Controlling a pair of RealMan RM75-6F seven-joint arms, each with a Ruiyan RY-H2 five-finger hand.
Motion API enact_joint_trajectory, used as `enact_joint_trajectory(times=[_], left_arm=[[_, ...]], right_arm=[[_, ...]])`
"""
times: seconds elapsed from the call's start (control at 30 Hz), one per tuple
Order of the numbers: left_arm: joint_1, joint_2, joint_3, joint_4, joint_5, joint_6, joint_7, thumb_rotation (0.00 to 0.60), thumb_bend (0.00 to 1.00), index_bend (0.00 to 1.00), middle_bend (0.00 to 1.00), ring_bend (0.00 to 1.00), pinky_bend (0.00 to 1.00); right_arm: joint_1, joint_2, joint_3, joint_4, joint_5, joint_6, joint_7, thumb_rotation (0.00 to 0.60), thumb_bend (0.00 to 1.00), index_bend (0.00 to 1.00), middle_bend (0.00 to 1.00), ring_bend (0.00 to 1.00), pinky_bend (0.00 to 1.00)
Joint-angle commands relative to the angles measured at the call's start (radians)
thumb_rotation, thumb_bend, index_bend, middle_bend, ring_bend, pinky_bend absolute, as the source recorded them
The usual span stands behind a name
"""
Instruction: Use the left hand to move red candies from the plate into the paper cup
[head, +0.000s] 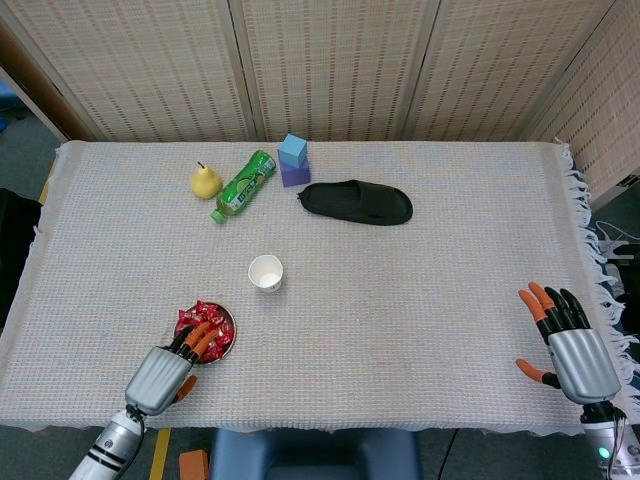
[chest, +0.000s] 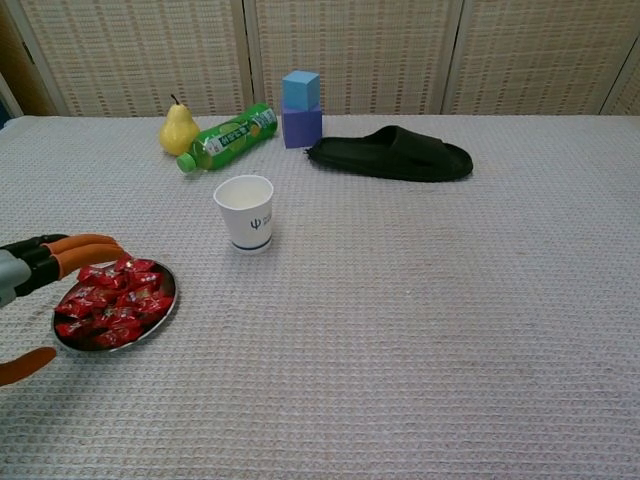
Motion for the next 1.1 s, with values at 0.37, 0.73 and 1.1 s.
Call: enact_joint_trajectory(times=[0.37,0.73,1.1], left_arm=[[-0.078,-0.059,-0.058,0.081,-0.110,-0.078,-0.013,0.600,0.37,0.00,0.05,0.15,0.96],[-0.111,-0.089,-0.067,0.146,-0.178,-0.103,0.011,0.600,0.37,0.03,0.06,0.16,0.92],[-0.129,-0.131,-0.057,0.159,-0.241,-0.115,0.126,0.600,0.38,0.05,0.06,0.17,0.91]], right_arm=[[0.005,0.000,0.001,-0.002,0.010,-0.014,-0.006,0.600,0.04,0.00,0.00,0.00,0.00],[0.009,0.000,0.001,-0.009,0.019,-0.029,-0.017,0.600,0.04,0.00,0.00,0.00,0.00],[0.011,0.002,0.000,-0.014,0.024,-0.035,-0.019,0.600,0.04,0.00,0.00,0.00,0.00]])
